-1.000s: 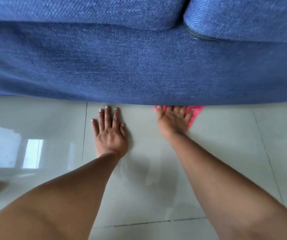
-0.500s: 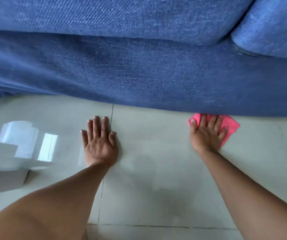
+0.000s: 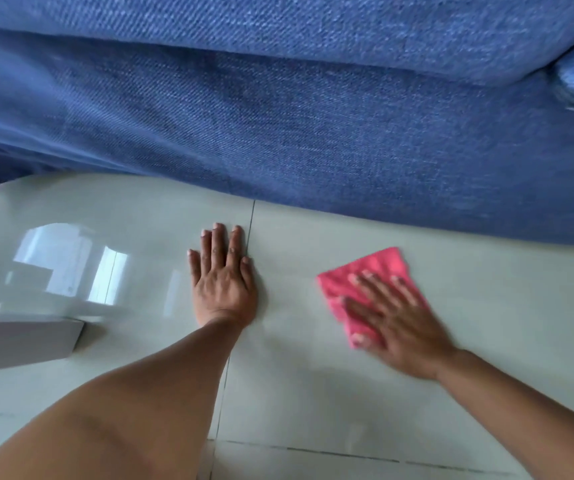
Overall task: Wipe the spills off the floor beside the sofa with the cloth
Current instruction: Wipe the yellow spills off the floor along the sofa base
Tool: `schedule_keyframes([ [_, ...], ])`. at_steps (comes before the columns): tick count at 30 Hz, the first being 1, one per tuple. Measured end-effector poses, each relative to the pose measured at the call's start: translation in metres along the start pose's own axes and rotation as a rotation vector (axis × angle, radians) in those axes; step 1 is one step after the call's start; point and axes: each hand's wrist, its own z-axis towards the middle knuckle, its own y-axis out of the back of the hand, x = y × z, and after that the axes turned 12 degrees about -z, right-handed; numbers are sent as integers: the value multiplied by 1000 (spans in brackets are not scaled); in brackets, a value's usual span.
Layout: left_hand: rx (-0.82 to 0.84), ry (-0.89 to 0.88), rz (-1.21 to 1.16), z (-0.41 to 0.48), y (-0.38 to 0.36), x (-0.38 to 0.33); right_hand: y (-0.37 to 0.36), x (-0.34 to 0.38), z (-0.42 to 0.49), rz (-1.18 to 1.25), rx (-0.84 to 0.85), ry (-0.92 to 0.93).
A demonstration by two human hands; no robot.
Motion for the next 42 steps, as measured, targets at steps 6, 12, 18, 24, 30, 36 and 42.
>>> schedule_keyframes([
  [6,-8,2,-14,1,-1,0,15,-35,108,131,117,-780],
  [12,-47,7,-53,3,-2,3,53,36,203,289,93,-668],
  [18,-29,-2,-79,1,1,5,43,93,129,116,7,-49],
  [24,-23,-4,-49,1,1,4,10,11,41,9,-9,-30],
  [30,-12,8,-24,2,1,5,34,30,141,167,89,-714],
  [36,15,-3,-44,2,5,5,41,121,113,155,20,-208],
  [42,2,49,-99,-3,9,0,-2,60,-36,115,36,-115],
])
